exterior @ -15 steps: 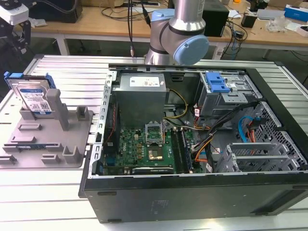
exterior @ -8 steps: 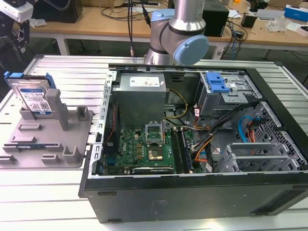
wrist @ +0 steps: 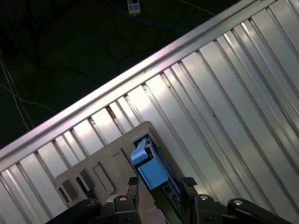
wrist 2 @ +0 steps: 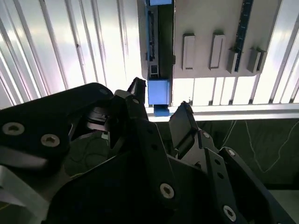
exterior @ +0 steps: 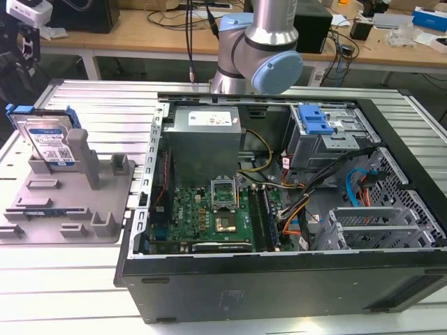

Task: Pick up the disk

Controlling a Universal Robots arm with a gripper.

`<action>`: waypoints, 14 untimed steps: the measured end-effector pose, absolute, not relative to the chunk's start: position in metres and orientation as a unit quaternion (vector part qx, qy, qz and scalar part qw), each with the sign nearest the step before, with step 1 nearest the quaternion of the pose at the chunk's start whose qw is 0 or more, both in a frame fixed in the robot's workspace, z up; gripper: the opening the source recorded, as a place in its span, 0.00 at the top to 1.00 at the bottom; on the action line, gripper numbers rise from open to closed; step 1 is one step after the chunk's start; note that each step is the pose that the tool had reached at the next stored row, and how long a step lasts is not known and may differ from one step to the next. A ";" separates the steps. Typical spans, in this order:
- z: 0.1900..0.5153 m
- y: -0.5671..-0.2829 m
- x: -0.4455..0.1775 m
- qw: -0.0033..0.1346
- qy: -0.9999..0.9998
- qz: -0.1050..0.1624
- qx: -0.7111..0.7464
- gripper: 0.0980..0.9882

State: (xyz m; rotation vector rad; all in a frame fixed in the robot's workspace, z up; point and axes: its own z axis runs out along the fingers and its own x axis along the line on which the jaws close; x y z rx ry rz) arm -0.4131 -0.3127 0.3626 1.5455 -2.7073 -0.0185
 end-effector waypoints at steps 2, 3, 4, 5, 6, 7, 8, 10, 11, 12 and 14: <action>0.363 -0.313 -0.413 0.015 -0.859 -0.001 0.511 0.57; 0.363 -0.313 -0.413 0.016 -0.855 0.002 0.518 0.57; 0.363 -0.313 -0.413 0.018 -0.848 0.005 0.530 0.57; 0.362 -0.313 -0.413 0.019 -0.841 0.007 0.541 0.57; 0.362 -0.313 -0.413 0.016 -0.836 0.010 0.549 0.57; 0.362 -0.313 -0.413 0.014 -0.832 0.011 0.555 0.57; 0.362 -0.313 -0.413 0.013 -0.823 0.012 0.567 0.57; 0.362 -0.313 -0.413 0.012 -0.813 0.013 0.582 0.57; 0.362 -0.313 -0.413 0.011 -0.807 0.013 0.591 0.57; 0.362 -0.313 -0.413 0.010 -0.801 0.014 0.598 0.57; 0.362 -0.313 -0.413 0.009 -0.790 0.015 0.613 0.57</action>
